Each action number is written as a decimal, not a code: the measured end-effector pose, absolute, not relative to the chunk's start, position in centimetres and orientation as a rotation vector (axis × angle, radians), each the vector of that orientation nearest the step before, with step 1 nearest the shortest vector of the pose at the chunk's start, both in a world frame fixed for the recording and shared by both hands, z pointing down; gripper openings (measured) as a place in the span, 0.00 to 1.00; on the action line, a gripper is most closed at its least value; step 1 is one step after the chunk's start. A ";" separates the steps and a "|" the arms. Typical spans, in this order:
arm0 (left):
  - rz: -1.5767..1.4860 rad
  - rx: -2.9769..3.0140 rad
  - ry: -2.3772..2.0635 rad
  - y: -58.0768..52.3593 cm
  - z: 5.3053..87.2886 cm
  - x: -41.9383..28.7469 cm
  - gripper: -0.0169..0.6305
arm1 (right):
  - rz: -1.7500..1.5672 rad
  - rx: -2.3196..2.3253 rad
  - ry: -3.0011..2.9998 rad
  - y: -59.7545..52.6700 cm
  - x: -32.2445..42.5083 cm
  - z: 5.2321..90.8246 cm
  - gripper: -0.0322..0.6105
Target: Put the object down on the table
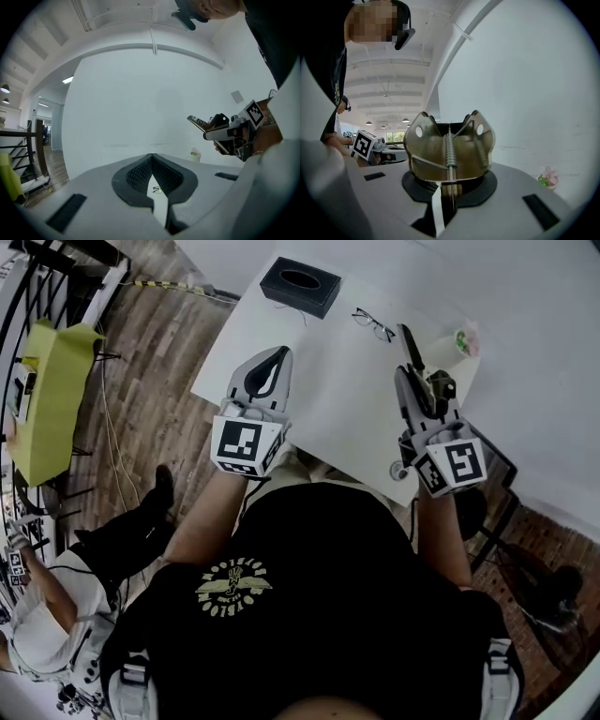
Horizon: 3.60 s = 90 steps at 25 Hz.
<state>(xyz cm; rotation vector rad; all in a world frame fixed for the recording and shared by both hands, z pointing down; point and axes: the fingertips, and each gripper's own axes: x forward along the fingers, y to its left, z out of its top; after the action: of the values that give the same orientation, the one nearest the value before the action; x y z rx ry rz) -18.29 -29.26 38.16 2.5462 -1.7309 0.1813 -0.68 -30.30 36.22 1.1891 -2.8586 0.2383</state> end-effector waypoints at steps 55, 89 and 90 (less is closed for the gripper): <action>0.222 2.613 -1.552 -30.4 40.8 -14.4 0.04 | 0.757 1.198 -2.418 -29.5 3.6 59.5 0.15; 0.246 2.610 -1.625 -27.4 40.2 -14.8 0.04 | 1.039 0.984 -2.075 -25.8 4.9 74.4 0.15; 0.246 2.607 -1.625 -27.4 40.3 -14.9 0.04 | 1.049 0.977 -2.053 -25.6 4.9 74.7 0.15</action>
<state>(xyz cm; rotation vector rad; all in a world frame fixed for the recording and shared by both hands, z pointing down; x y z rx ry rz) -14.94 -27.39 40.26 2.6075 -1.6251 0.2462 4.92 -25.56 74.71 0.9769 -2.0534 1.0489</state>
